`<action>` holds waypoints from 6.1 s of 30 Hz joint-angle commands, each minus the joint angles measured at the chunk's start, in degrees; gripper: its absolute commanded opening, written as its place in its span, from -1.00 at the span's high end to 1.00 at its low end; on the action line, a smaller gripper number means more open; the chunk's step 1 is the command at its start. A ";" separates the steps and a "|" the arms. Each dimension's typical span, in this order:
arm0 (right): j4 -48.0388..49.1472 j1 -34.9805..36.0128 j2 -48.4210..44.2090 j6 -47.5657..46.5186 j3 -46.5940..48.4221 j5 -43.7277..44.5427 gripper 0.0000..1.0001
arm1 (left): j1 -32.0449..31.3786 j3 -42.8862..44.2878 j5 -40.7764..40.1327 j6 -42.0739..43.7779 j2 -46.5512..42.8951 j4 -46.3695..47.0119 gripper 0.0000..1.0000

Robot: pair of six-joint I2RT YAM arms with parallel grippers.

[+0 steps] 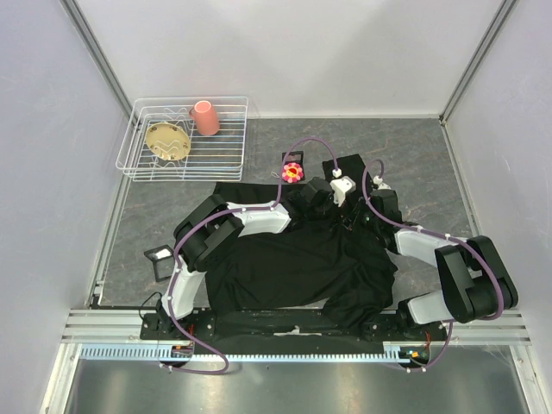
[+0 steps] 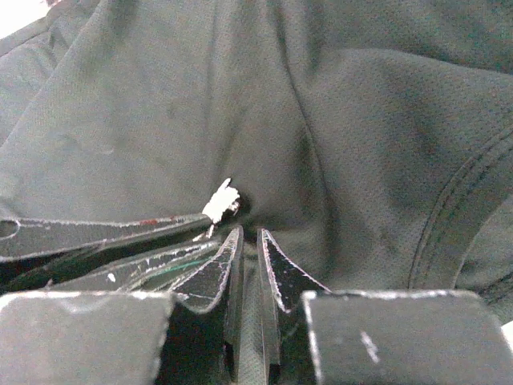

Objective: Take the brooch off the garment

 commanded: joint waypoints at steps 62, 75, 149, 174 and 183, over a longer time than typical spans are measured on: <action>10.30 -0.11 -2.24 8.69 -10.12 4.28 0.73 | 4.57 -0.71 11.62 -17.77 -1.88 7.96 0.96; 8.99 -0.19 -2.94 8.51 -9.07 4.01 0.71 | 4.65 2.90 7.67 -16.02 -0.03 8.67 0.96; 12.06 21.07 -27.46 10.00 15.72 -29.75 -0.64 | 8.70 -39.46 19.62 -9.77 -75.09 18.52 0.96; -6.13 23.19 -33.79 0.86 19.76 -25.70 -0.52 | 11.69 -34.27 38.32 -27.53 -64.99 23.96 0.96; -5.69 23.19 -35.11 1.30 17.31 -26.31 -0.07 | 14.94 -37.00 42.03 -36.50 -62.09 35.21 0.96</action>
